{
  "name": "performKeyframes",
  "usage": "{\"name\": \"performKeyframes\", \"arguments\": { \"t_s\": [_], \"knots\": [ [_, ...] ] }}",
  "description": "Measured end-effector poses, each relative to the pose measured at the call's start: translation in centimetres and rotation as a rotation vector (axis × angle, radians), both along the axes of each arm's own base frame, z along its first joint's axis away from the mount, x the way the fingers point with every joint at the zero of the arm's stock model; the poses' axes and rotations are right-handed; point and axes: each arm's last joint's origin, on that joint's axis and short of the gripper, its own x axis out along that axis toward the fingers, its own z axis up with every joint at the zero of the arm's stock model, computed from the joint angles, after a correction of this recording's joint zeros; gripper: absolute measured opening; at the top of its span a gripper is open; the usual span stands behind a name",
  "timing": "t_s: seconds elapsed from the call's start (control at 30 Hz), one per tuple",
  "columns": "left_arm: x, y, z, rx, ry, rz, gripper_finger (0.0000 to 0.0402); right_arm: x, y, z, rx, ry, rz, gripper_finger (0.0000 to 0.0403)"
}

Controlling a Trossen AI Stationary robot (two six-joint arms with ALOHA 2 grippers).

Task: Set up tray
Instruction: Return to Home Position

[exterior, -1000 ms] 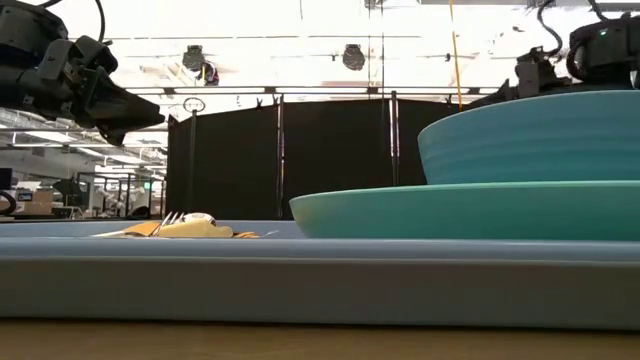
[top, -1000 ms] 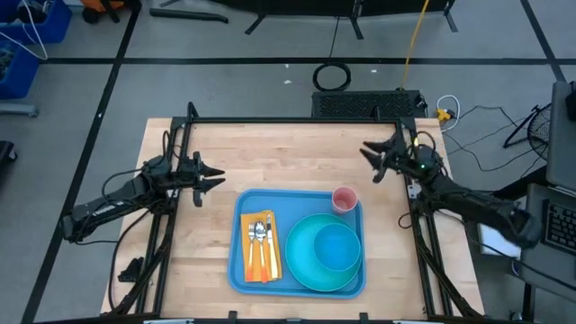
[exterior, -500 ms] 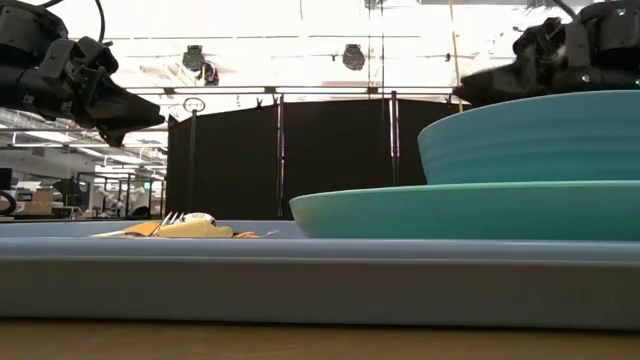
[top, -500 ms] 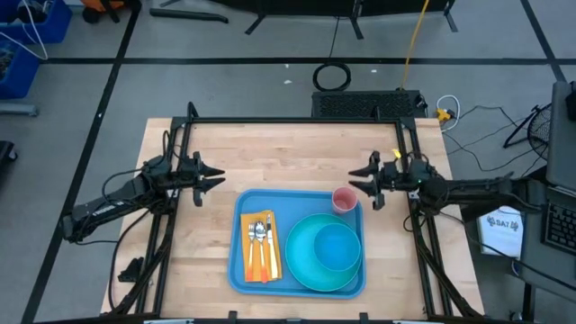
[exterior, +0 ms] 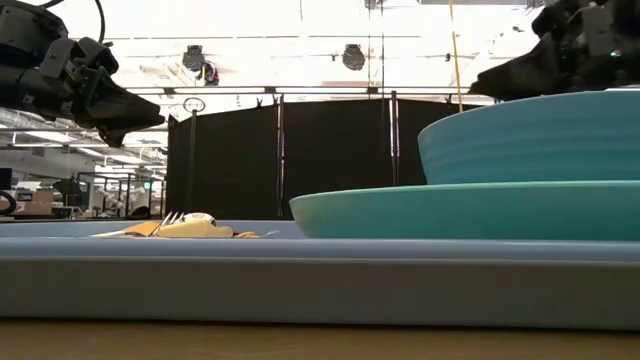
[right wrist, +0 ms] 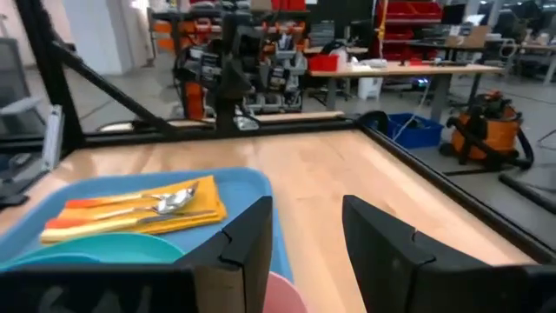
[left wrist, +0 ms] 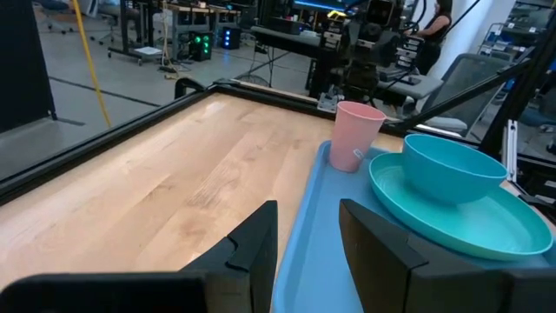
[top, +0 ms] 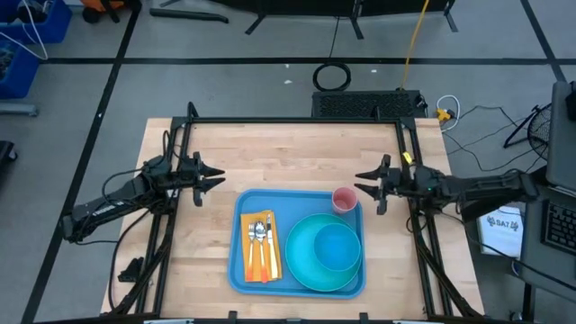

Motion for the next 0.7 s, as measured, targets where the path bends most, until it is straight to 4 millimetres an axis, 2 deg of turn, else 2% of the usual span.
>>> {"name": "performKeyframes", "arguments": {
  "t_s": [0.37, 0.7],
  "knots": [
    [0.1, 0.1, -0.1, -0.009, 0.016, 0.000, 0.0129, -1.3, 1.2, -1.6, -0.092, -0.056, 0.015, 0.0130],
    [0.4, 0.2, -0.5, -0.036, 0.055, -0.006, 0.0129, -1.5, 1.2, -1.9, -0.022, -0.104, 0.045, 0.0130]
  ]
}}
